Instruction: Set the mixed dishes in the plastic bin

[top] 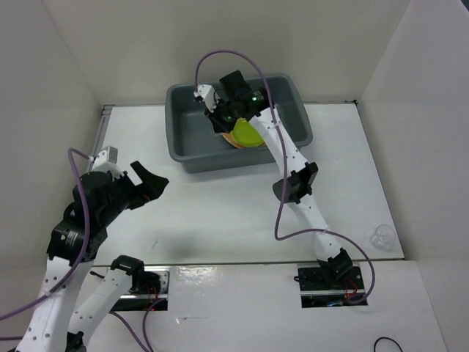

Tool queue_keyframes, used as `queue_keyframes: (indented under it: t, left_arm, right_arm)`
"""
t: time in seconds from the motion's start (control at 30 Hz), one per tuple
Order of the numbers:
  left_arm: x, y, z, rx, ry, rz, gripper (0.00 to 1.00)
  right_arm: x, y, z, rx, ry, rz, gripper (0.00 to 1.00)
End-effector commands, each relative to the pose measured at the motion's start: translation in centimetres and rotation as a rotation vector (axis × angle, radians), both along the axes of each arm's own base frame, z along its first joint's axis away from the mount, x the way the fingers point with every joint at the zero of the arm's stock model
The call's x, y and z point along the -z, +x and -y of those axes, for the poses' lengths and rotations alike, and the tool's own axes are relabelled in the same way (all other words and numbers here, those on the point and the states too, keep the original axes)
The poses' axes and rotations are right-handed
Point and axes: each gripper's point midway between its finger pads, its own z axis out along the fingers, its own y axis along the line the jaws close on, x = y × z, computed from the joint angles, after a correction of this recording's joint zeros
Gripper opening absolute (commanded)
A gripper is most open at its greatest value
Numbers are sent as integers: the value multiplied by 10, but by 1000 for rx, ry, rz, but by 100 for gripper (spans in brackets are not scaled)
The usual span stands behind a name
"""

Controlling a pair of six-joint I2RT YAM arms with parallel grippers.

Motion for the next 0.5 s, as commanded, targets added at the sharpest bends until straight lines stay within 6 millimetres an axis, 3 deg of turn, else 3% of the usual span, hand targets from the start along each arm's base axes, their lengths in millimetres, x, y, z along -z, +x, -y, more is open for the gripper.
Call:
queue_keyframes:
  t: [0.0,0.03,0.07,0.1,0.2,0.3,0.47]
  left_arm:
    - [3,15,-7,-67,23,-72,100]
    - [5,16,-6,-67,26,-82,100]
    - [14,17,-6,-73,25,-118,100]
    - [18,16,-3,-65,14,-132,100]
    - [25,12,-2,-61,6,-152,100]
    - [15,10,-8,-88,11,-118,100]
    - [22,18,-7,-87,24,-129,100]
  right_arm:
    - [15,-3,-20,-48,22,-6,0]
    - [27,-5,-26,-66,-1,-8,0]
    - [54,-5,-29,-74,-58,-25,0]
    - [67,-9,-36,-93,-85,-28,0]
    - [95,-4,-36,-93,-126,-44,7]
    - [110,1,-35,-88,-150,-42,16]
    - [116,3,-33,-90,-167,-37,25]
